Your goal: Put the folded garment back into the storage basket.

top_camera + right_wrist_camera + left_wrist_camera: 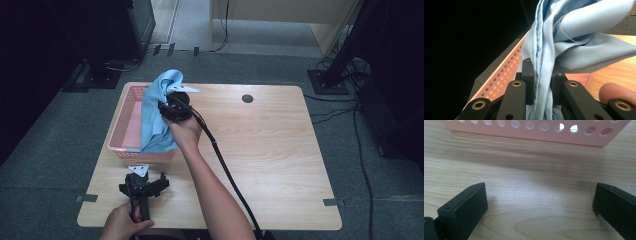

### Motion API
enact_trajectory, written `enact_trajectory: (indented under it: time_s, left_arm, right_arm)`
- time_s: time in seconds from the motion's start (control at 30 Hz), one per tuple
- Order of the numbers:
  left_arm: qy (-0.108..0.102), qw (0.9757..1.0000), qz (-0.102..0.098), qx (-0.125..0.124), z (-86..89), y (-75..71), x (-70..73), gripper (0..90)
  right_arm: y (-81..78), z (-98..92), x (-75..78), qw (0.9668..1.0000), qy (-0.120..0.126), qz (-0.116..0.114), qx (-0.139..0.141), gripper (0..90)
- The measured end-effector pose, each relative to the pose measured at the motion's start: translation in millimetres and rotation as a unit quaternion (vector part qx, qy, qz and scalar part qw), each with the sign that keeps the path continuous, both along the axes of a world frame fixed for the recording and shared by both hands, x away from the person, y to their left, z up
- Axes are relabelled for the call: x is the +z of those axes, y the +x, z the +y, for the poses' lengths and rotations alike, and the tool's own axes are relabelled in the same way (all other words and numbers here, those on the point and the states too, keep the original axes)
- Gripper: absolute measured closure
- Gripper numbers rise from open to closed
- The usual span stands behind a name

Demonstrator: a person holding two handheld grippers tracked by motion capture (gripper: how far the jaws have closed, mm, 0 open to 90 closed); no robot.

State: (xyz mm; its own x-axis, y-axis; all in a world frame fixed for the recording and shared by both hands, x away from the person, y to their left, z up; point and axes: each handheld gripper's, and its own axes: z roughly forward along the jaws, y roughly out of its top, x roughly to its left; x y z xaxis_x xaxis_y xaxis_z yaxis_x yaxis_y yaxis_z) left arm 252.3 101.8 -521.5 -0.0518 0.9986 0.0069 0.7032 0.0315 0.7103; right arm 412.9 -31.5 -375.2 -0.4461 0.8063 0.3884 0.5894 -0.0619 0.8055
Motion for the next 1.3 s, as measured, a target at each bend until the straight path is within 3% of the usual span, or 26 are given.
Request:
enact_trajectory:
  time_s: [0.53,1.03,1.3]
  left_arm:
    - [0.000,1.0000,0.000,0.000,0.0,0.0,0.0,0.0]
    - [0.000,1.0000,0.000,0.000,0.0,0.0,0.0,0.0]
    - [-0.001,1.0000,-0.001,0.001,-0.2,0.1,-0.1,0.0]
  right_arm:
    - [15.8,28.2,-18.8,0.9997,-0.013,0.019,0.003,79.3]
    - [28.1,56.4,-35.1,0.9986,-0.043,0.027,0.014,78.8]
    - [33.0,64.9,-46.4,0.9975,-0.055,0.042,0.013,78.5]
